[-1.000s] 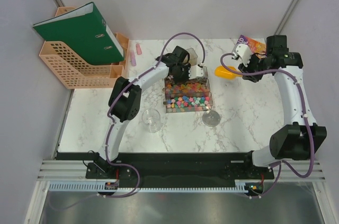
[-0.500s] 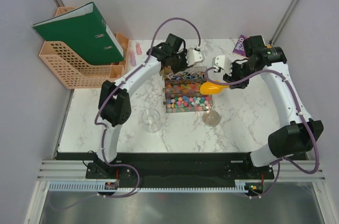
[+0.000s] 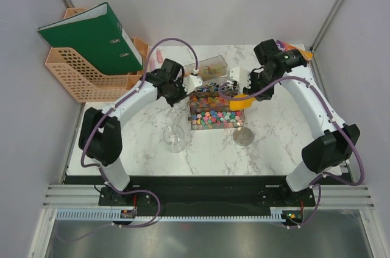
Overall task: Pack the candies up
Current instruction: Scoop the fake candies from the storage box.
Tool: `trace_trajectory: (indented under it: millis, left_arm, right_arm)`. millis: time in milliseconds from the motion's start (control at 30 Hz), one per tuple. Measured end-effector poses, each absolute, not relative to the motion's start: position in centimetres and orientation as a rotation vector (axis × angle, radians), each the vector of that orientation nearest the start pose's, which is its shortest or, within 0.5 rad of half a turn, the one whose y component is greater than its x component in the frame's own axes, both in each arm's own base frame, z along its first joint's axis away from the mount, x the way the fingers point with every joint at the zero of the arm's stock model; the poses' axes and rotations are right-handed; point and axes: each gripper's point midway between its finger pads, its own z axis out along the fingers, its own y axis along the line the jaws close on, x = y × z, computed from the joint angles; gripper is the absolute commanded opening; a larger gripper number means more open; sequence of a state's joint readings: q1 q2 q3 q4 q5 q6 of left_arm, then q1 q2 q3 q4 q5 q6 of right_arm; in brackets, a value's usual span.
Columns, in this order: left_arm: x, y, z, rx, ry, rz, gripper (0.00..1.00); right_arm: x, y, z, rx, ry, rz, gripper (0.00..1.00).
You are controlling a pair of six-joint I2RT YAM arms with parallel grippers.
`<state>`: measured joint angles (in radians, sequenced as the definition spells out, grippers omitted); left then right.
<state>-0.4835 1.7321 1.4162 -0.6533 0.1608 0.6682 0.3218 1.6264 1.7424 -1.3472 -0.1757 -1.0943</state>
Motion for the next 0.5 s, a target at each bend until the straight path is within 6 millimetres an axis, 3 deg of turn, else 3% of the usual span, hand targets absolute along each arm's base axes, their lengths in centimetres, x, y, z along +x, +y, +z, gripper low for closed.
trace_trajectory:
  millis: [133,500]
  left_arm:
    - [35.7,-19.3,9.9,1.466,2.176,-0.167,0.02]
    - [34.5,-20.5,8.4,1.459,2.218,-0.289,0.02]
  right_arm:
    - [32.1,10.6,21.7,-1.864,2.072,0.010,0.00]
    - [31.2,9.9,18.5,-1.956,2.171,-0.051,0.00]
